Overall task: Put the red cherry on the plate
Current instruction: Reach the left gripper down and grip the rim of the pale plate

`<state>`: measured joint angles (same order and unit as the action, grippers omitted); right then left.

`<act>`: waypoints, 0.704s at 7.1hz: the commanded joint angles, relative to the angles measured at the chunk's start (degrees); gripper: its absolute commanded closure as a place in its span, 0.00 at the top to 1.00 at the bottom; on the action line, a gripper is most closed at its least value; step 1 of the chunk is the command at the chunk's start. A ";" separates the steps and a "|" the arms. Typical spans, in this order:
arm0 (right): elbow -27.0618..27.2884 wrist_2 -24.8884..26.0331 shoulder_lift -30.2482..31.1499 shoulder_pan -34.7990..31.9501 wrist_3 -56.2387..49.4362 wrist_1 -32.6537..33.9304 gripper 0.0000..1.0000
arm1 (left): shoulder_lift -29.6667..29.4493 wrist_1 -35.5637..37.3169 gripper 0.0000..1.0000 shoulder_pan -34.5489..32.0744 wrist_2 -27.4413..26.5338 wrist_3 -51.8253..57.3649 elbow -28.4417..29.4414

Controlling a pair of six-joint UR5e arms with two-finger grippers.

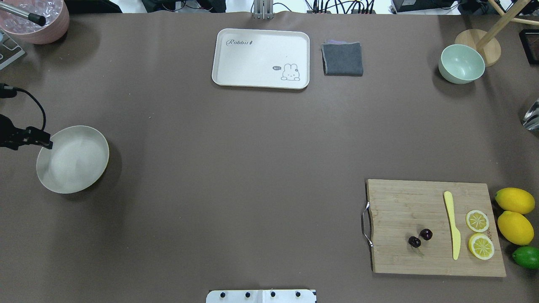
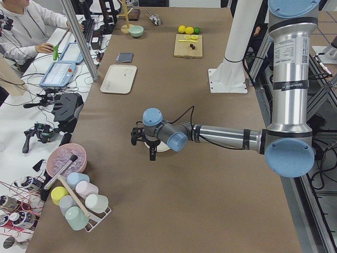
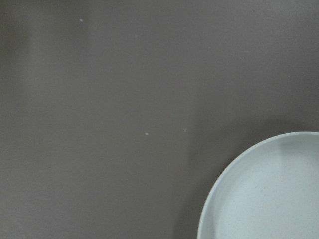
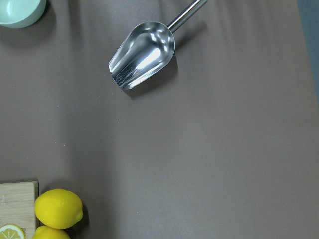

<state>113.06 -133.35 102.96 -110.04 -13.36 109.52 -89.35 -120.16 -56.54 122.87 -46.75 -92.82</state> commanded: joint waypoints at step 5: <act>0.06 0.11 0.14 -0.62 -0.09 0.00 1.00 | 6.12 -15.98 0.98 3.01 5.71 -1.94 4.22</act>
<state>113.07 -133.24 103.05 -110.37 -13.44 109.51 -84.39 -133.73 -53.48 126.27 -48.35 -88.99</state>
